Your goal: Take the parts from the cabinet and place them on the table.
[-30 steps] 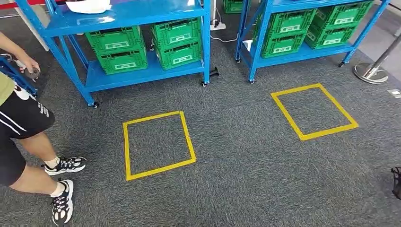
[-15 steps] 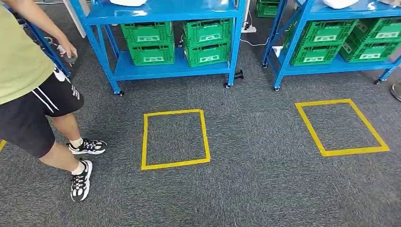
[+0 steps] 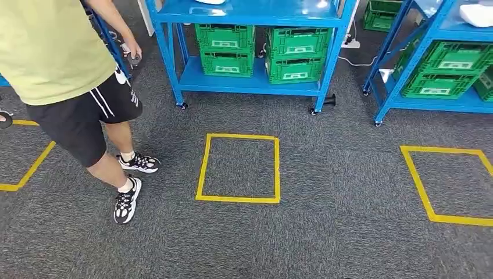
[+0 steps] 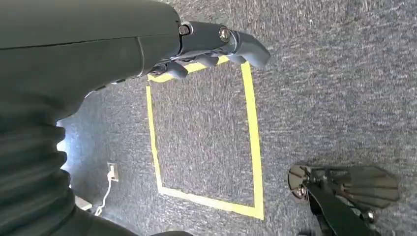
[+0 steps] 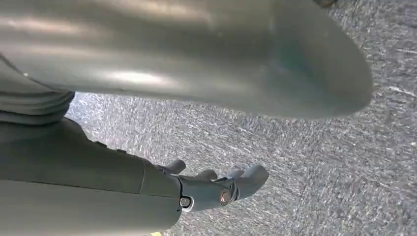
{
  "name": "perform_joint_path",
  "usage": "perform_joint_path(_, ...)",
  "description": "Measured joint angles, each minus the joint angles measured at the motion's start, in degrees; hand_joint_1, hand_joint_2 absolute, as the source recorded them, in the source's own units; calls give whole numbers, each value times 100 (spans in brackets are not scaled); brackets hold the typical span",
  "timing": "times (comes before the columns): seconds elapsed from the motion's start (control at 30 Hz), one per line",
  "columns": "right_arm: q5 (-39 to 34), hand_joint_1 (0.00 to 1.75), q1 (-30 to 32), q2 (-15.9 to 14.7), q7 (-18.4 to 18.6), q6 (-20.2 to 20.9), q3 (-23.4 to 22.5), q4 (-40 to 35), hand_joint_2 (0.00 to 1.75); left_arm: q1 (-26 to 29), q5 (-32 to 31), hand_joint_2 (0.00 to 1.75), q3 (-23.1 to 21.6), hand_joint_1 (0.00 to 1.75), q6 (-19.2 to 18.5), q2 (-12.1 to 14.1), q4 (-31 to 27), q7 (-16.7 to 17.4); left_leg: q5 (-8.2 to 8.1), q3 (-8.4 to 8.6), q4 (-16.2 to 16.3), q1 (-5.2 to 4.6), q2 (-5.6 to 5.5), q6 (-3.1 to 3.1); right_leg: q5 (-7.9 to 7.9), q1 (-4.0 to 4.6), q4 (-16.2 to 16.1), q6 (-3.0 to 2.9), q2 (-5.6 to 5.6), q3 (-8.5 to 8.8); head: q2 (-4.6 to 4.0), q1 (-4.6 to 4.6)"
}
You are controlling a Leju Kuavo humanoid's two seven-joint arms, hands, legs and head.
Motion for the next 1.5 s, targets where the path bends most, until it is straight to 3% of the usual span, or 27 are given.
perform_joint_path(0.1, 9, 0, 8, 0, -7, -17, -13, 0, 0, 4, 0, 175, 0, 0, 0, -7, 0, 0, 71, 18, -69, 19, 12, -123, 24, 23, 3, -68, 3, -13, 0, -7)
perform_joint_path(0.17, 9, 0, 9, 0, -9, -31, -20, 0, 0, 1, 2, 175, 0, 0, 0, -11, 0, 0, 95, 24, -94, 23, 19, -160, 30, 25, 5, -87, 7, -27, 0, -9)
perform_joint_path(0.2, 9, 0, 10, 0, 0, -39, -26, 0, 175, 2, 7, 175, 0, 0, 0, -11, 0, 0, 100, 29, -106, 24, 19, -168, 30, 25, 6, -92, 7, -30, 0, -9)
perform_joint_path(0.53, -33, 0, 22, 4, 369, 236, -72, 0, 175, 33, 204, 175, -107, 0, -210, -13, -7, 160, 95, 30, -113, 27, 18, -227, 16, 31, 10, -111, 11, -32, 0, -9)
perform_joint_path(0.57, -90, 0, 38, 4, 361, 245, -72, 0, 0, 53, 331, 0, -208, 0, -210, -9, -15, 182, 94, 29, -112, 27, 18, -227, 16, 31, 9, -110, 11, -32, 0, -7)
perform_joint_path(0.83, -605, 0, 228, 20, 240, 394, -72, -116, 0, 261, 1538, 0, -1125, 0, -101, 72, -168, 317, 85, 27, -104, 11, 19, -213, 13, 28, 3, -104, 10, -29, 0, -9)
perform_joint_path(0.87, -682, 0, 246, 20, 225, 424, -70, -135, 0, 291, 1693, 175, -1252, 0, -81, 85, -190, 341, 85, 27, -104, 10, 20, -213, 13, 28, 3, -104, 10, -29, 0, -9)
perform_joint_path(0.93, -809, 0, 300, 22, 186, 446, -57, -184, 0, 343, 1987, 175, -1493, 0, -46, 105, -236, 367, 84, 26, -104, 9, 19, -213, 13, 27, 2, -104, 10, -28, 0, -9)
perform_joint_path(0.97, -876, 0, 323, 24, 168, 452, -42, -208, 175, 369, 2143, 175, -1625, 0, -29, 122, -260, 384, 84, 26, -104, 9, 20, -213, 13, 27, 2, -104, 10, -28, 0, -7)
perform_joint_path(1.27, -1473, 0, 554, 33, 26, 643, 166, -446, 175, 638, 3498, 175, -2829, 0, 138, 223, -492, 549, 79, 27, -103, 9, 21, -209, 12, 27, 2, -103, 10, -28, 0, -9)
perform_joint_path(1.3, -1543, 0, 581, 35, 9, 656, 181, -468, 175, 664, 3666, 0, -2969, 0, 162, 238, -514, 564, 79, 27, -103, 9, 21, -209, 12, 27, 2, -103, 10, -28, 0, -9)
perform_joint_path(1.5, -1954, 0, 735, 48, -94, 758, 328, -625, 175, 842, 4599, 0, -3771, 0, 275, 310, -669, 669, 78, 27, -104, 9, 22, -208, 11, 27, 2, -103, 10, -28, 0, -9)
